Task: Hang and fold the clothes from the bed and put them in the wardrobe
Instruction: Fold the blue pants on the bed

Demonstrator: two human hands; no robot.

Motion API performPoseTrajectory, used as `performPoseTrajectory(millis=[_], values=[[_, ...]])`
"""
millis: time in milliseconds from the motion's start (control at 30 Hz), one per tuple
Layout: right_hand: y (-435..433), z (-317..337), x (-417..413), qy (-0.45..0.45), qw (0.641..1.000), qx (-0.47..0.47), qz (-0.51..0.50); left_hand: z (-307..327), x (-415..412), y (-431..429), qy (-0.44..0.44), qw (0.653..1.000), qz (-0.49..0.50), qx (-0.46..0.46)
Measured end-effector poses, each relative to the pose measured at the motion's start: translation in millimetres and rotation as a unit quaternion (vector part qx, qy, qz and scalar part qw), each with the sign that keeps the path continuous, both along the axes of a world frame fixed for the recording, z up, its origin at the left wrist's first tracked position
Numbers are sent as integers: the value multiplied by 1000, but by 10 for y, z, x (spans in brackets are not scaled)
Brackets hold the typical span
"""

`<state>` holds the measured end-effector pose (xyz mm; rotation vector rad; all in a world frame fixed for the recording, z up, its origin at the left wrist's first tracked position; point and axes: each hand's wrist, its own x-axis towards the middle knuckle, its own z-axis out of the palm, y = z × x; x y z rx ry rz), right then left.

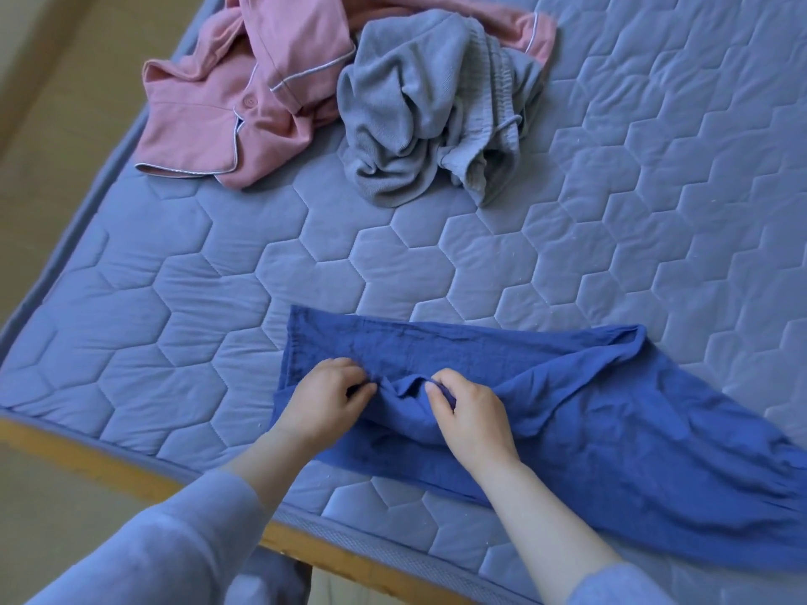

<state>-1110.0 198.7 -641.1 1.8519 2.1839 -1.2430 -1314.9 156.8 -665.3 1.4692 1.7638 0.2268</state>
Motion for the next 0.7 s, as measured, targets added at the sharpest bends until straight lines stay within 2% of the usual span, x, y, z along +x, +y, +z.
performPoseTrajectory(millis=[100, 167, 233, 333, 433, 467, 567, 700], values=[[24, 25, -35, 10, 1000, 8, -14, 96, -83, 6, -66, 974, 209, -51], [63, 39, -97, 16, 999, 20, -20, 143, -159, 2, -129, 944, 293, -81], [130, 55, -218, 24, 999, 38, -21, 190, -241, -1, -177, 923, 325, -110], [283, 49, -486, 32, 996, 84, -3, 191, -386, -1, -202, 896, 369, -141], [457, -49, -777, 5, 996, 86, 37, 121, -551, 21, -231, 856, 433, -161], [506, -99, -863, -10, 996, 79, 48, 86, -597, 29, -204, 865, 430, -159], [603, -274, -1070, -50, 995, 58, 63, -5, -673, 52, -44, 922, 369, -108], [634, -424, -1156, -87, 993, 40, 63, -127, -716, 89, 68, 940, 332, -40]])
